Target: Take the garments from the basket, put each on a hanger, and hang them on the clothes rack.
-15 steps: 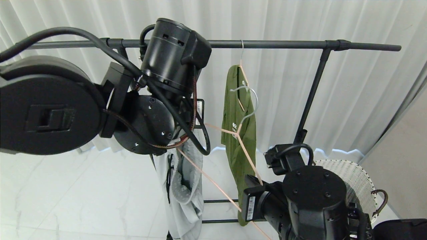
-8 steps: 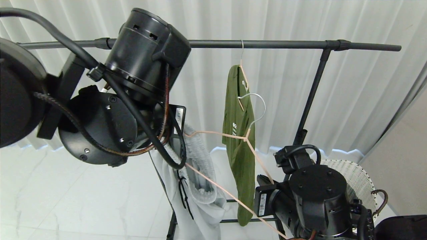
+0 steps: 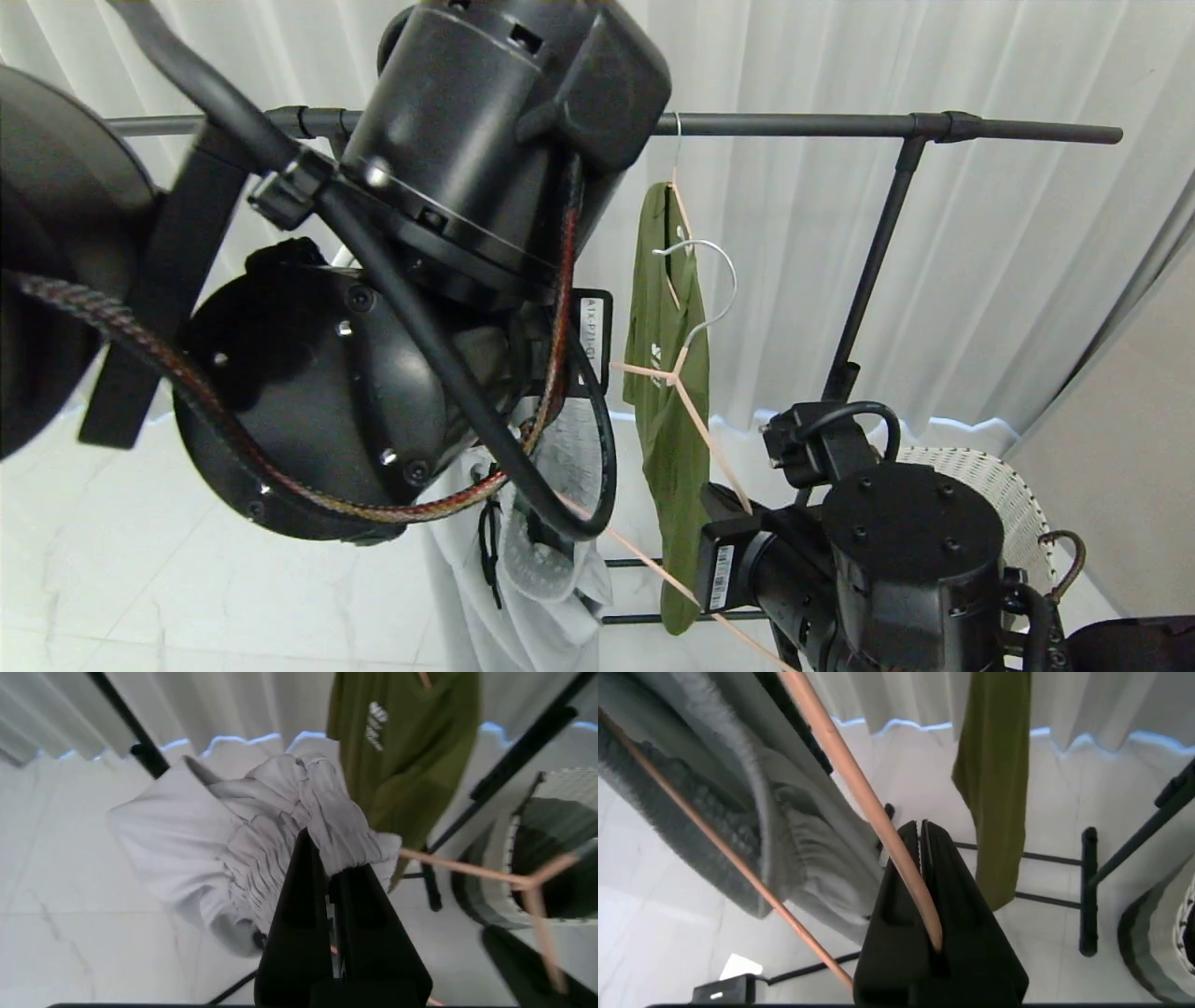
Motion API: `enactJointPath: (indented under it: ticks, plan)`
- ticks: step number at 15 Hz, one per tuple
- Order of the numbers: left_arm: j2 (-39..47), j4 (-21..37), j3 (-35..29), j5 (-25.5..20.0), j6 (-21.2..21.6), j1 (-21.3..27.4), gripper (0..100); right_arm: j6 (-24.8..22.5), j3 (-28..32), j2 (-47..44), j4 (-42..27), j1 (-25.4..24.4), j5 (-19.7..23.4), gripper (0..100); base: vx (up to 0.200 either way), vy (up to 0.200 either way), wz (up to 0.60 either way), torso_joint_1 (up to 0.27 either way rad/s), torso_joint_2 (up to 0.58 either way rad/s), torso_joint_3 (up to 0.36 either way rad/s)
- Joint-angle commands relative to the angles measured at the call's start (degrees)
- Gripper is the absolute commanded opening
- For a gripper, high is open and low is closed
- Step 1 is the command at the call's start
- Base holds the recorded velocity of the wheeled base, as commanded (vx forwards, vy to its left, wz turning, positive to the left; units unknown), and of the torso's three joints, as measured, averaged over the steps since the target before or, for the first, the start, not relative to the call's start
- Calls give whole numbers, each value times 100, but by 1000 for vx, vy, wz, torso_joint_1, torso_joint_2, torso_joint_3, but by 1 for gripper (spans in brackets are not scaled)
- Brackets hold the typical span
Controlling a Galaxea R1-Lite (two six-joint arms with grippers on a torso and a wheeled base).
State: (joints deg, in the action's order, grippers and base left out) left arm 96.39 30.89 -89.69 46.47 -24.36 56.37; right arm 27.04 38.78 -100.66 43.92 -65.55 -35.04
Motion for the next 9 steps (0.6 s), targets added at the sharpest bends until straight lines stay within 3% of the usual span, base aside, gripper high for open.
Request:
enactJointPath:
  ticks: [1,9]
  plan:
    - [46,-4,-84,-15,-43,137,0,-23,-2,-68,55,-19,49,0,0,0,0,0,0,0]
    - [117,-4,-137,-24,-280,471,0,-401,16,-367,661,-19,304,0,0,0,0,0,0,0]
